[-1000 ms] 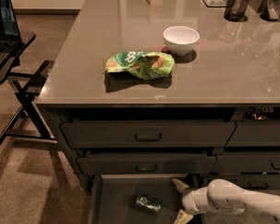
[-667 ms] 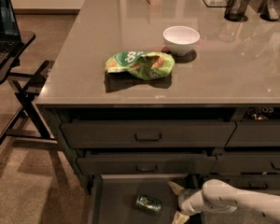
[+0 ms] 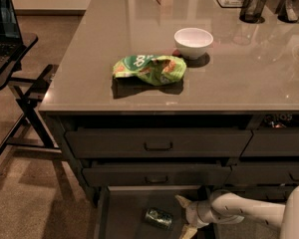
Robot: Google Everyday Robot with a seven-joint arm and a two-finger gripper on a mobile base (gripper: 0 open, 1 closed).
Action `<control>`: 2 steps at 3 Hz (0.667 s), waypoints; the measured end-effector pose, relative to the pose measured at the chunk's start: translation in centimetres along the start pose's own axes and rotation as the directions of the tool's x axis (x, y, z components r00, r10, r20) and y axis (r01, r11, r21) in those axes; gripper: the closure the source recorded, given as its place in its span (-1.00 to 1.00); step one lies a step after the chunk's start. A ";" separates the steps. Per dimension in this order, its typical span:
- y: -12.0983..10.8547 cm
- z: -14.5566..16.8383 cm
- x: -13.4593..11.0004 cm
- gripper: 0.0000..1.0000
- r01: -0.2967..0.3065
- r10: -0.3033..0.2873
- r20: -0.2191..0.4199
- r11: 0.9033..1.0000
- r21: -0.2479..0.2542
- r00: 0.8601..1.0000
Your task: Pick green can from bottom drawer and place on counter
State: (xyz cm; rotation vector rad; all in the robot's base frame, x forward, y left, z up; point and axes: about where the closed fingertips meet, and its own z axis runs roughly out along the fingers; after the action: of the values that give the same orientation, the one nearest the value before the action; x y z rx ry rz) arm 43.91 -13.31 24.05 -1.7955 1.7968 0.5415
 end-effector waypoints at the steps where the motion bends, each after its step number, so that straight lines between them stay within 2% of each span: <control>1: 0.0 0.9 0.3 -1.00 -0.036 0.034 0.050 0.999 0.023 0.998; 2: -0.5 2.8 1.6 -1.00 -0.097 0.089 0.117 0.994 0.060 0.989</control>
Offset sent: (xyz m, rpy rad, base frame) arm 0.0217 0.0000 -0.0623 0.2098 0.0026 -0.1971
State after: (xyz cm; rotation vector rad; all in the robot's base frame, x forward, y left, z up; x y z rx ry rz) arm 44.75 -12.85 20.91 -1.6107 1.8054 0.6025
